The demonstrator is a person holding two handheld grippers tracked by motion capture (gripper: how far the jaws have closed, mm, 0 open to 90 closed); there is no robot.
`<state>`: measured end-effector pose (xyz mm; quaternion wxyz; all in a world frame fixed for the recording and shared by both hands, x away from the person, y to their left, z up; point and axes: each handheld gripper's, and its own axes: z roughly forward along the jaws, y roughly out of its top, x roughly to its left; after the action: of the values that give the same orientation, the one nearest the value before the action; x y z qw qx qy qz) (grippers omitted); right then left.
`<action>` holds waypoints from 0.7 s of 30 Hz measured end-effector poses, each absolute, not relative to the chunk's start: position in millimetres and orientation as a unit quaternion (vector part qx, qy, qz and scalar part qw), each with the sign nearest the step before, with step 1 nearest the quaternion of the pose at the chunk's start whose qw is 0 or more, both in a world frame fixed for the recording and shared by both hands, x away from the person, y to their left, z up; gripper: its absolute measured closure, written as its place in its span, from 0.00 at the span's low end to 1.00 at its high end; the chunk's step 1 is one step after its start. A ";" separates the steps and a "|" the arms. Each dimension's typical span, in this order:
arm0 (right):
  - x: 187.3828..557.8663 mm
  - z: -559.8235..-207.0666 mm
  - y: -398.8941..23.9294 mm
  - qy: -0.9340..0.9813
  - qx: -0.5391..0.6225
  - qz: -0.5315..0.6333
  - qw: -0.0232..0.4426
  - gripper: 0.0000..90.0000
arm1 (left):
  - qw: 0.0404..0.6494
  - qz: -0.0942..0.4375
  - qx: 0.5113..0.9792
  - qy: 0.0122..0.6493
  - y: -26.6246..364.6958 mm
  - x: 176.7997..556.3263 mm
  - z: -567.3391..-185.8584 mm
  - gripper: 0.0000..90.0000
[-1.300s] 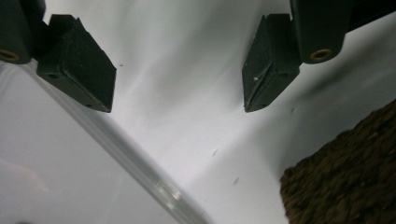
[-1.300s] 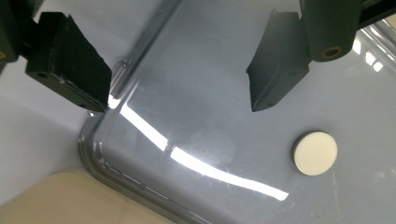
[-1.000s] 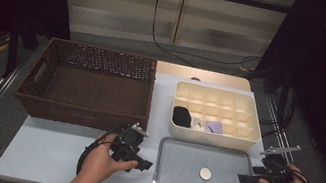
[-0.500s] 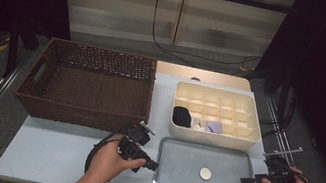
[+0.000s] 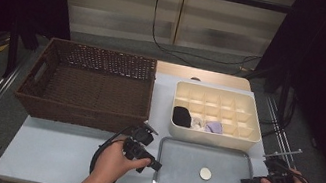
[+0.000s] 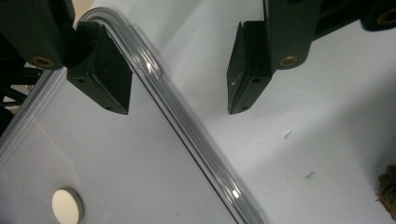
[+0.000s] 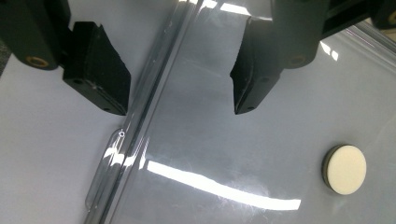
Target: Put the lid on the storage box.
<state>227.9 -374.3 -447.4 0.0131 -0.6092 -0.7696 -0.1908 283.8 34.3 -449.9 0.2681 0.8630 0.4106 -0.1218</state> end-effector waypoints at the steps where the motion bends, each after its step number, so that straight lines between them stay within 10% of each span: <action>1: 227.9 -447.1 -374.2 -0.771 -0.608 -0.187 0.013 0.42 | 0.268 -0.124 0.862 0.412 33.5 284.0 -449.5 0.45; 21: 225.2 -446.9 -376.2 -0.745 -0.640 -0.189 0.024 0.48 | 0.256 -0.131 0.857 0.428 16.0 283.4 -455.3 0.50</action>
<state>225.2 -376.2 -446.9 0.0238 -0.6396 -0.7447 -0.1893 283.4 16.0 -455.3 0.2564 0.8568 0.4277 -0.1314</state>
